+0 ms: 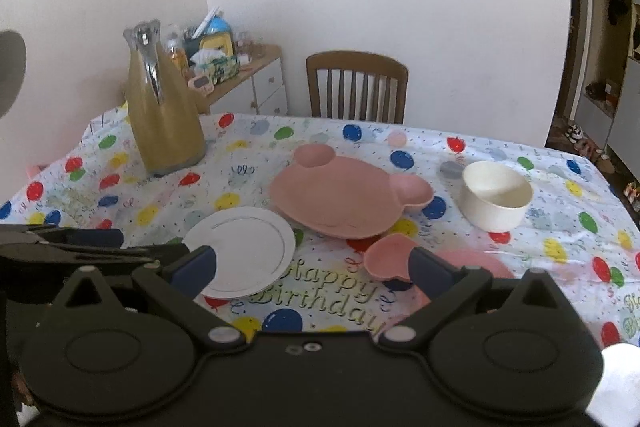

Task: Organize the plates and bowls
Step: 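Move both grippers toward the small white plate, then close the right gripper on the small white plate rim while the left gripper grips it too, then carry the small white plate with both grippers toward the large white plate, then lower the small white plate onto the large white plate and open both grippers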

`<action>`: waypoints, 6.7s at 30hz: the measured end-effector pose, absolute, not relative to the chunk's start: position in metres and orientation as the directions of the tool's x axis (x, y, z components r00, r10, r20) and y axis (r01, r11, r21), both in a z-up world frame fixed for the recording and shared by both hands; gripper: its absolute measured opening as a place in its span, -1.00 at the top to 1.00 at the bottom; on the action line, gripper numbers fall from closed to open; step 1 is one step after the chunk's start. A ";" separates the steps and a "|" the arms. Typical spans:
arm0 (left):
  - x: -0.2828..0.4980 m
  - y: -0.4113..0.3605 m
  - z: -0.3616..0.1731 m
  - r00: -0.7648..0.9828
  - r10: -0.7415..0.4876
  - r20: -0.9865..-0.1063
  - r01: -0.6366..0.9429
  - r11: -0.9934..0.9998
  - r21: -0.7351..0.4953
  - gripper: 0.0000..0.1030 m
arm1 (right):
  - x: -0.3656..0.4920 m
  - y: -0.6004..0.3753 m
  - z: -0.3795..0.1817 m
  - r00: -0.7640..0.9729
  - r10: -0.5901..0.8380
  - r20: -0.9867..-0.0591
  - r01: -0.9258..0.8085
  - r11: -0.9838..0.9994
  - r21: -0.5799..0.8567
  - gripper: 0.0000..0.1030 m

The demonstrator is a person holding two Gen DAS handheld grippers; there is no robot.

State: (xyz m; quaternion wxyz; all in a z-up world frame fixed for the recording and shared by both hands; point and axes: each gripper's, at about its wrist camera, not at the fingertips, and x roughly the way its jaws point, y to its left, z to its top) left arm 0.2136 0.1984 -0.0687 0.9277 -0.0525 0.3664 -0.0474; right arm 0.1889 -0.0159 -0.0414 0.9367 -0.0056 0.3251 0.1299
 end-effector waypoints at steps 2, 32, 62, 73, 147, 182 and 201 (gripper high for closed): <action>0.220 0.207 -0.075 0.719 -0.121 -0.684 0.046 0.991 -0.127 -0.58 | 0.197 -0.006 -0.048 0.748 0.234 -0.621 -0.249 0.966 0.064 -0.98; 0.322 0.264 -0.149 0.621 -0.078 -0.780 -0.065 0.987 -0.150 -0.57 | 0.313 0.038 -0.141 0.571 0.209 -0.794 -0.205 0.973 0.109 -0.38; 0.339 0.288 -0.163 0.558 -0.273 -0.784 -0.093 0.918 -0.386 0.63 | 0.333 0.010 -0.158 0.457 0.381 -0.804 -0.121 0.922 0.369 0.79; 0.319 0.278 -0.152 0.547 -0.298 -0.782 -0.069 0.916 -0.396 0.63 | 0.311 -0.003 -0.147 0.465 0.380 -0.800 -0.114 0.922 0.371 0.79; 0.161 -0.167 -0.130 0.325 -0.438 -0.838 0.399 0.867 -0.299 0.63 | 0.079 -0.423 -0.133 0.551 0.193 -0.812 0.222 0.904 0.365 0.82; 0.179 -0.168 -0.129 0.244 -0.375 -0.894 0.285 0.909 -0.304 0.63 | 0.102 -0.428 -0.140 0.500 0.233 -0.834 0.124 0.934 0.335 0.88; 0.138 -0.161 -0.066 0.439 -0.389 -0.810 0.337 0.907 -0.253 0.63 | 0.069 -0.392 -0.071 0.616 0.204 -0.761 -0.069 0.976 0.205 0.50</action>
